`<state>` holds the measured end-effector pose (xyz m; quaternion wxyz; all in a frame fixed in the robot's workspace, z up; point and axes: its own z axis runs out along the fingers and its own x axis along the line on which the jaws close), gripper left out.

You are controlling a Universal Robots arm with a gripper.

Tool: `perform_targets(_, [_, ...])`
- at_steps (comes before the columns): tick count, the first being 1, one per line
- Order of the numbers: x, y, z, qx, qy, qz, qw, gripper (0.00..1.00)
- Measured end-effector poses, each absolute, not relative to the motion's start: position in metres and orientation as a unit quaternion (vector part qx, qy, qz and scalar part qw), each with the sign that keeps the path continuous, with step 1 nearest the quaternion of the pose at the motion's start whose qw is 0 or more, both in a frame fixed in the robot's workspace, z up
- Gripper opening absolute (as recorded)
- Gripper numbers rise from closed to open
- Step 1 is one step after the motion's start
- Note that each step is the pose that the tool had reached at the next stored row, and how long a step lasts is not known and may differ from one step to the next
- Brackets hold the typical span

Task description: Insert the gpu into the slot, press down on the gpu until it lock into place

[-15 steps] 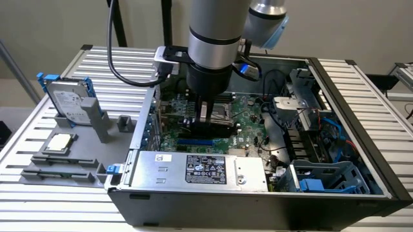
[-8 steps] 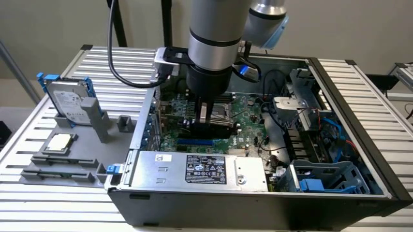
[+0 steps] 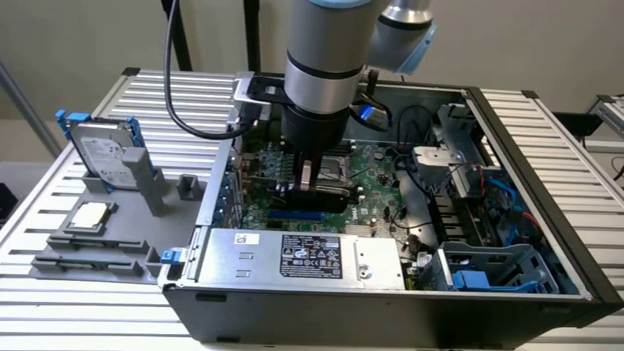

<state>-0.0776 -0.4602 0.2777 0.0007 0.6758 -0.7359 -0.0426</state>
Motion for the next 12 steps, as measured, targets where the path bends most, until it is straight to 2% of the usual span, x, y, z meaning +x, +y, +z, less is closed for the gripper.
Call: perform_targets(12, [-0.0776, -0.4562, 0.2728, 0.677, -0.735, -0.043, 0.002, 0.26])
